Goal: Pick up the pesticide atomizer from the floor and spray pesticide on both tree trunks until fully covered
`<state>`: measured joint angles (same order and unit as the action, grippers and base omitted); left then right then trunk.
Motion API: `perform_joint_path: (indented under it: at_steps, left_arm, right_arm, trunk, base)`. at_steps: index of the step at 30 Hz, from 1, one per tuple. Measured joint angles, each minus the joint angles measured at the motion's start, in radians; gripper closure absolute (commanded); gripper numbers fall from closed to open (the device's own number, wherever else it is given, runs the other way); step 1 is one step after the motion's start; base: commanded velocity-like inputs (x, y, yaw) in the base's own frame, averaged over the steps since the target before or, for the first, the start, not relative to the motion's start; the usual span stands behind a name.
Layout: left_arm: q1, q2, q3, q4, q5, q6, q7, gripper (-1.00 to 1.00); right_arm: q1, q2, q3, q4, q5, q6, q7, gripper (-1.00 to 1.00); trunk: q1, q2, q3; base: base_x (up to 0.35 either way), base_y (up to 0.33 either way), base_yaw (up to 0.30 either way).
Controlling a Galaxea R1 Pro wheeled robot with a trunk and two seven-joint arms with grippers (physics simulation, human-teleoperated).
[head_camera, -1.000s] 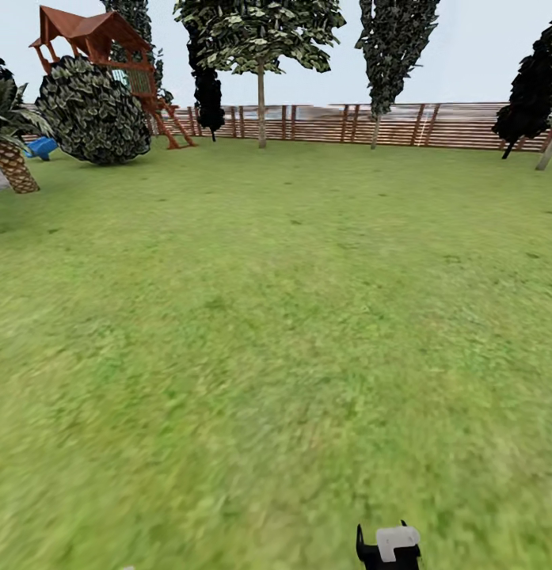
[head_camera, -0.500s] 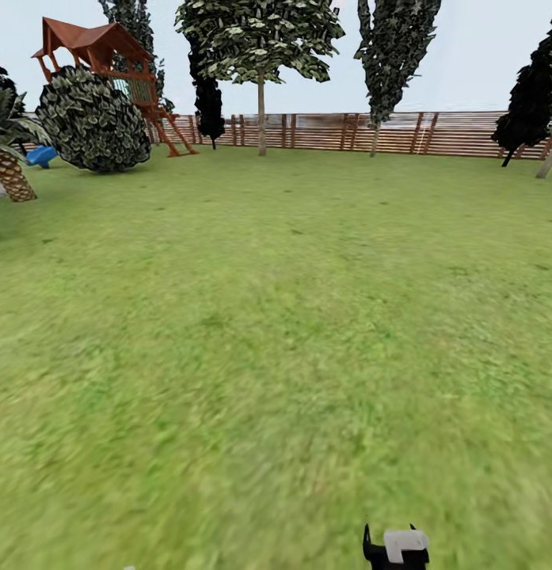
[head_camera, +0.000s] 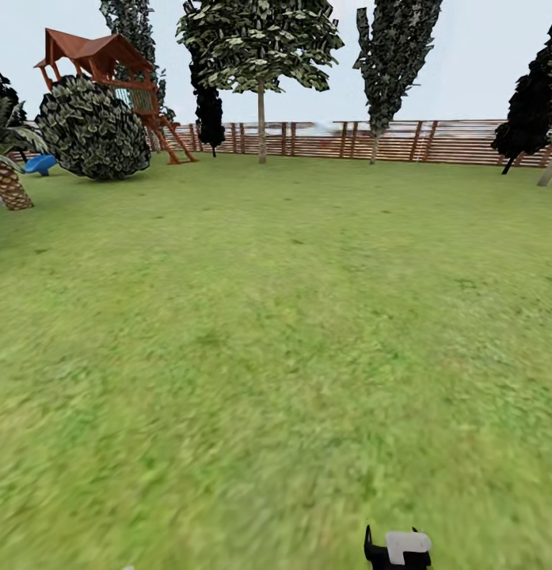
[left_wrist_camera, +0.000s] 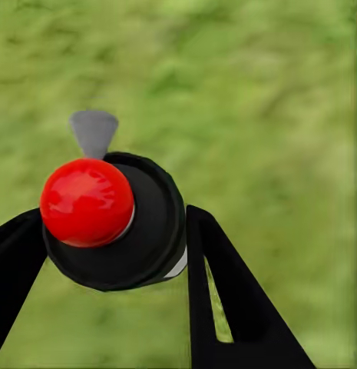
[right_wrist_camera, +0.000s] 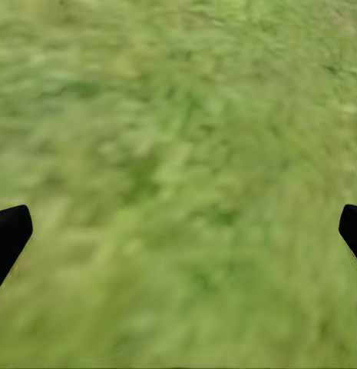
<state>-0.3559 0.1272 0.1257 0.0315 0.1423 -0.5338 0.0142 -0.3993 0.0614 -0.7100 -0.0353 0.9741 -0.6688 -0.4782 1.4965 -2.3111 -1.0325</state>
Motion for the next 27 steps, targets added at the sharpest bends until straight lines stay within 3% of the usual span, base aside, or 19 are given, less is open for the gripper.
perform_joint_path:
  at_steps: [8, 23, 27]
  left_arm:
    - [0.000, 0.000, 0.000, 0.000, 0.000, 0.000, 0.000, 1.00]
    - [0.000, 0.000, 0.000, 0.000, 0.000, -0.001, 0.000, 1.00]
    - [0.000, -0.001, 0.000, 0.001, 0.000, 0.000, 0.000, 1.00]
  right_arm:
    - [0.000, 0.001, 0.001, 0.001, 0.001, 0.000, 0.001, -1.00]
    - [0.000, 0.000, 0.005, 0.001, 0.008, 0.002, 0.001, -1.00]
    - [0.000, 0.001, 0.004, 0.001, 0.008, 0.002, 0.001, -1.00]
  trunk:
    - [0.000, 0.000, 0.011]
    - [0.000, 0.000, 0.012]
    - [0.000, 0.000, 0.012]
  base:
    - [0.336, 0.000, 0.000]
    - [0.336, 0.000, 0.000]
    - [0.336, 0.000, 0.174]
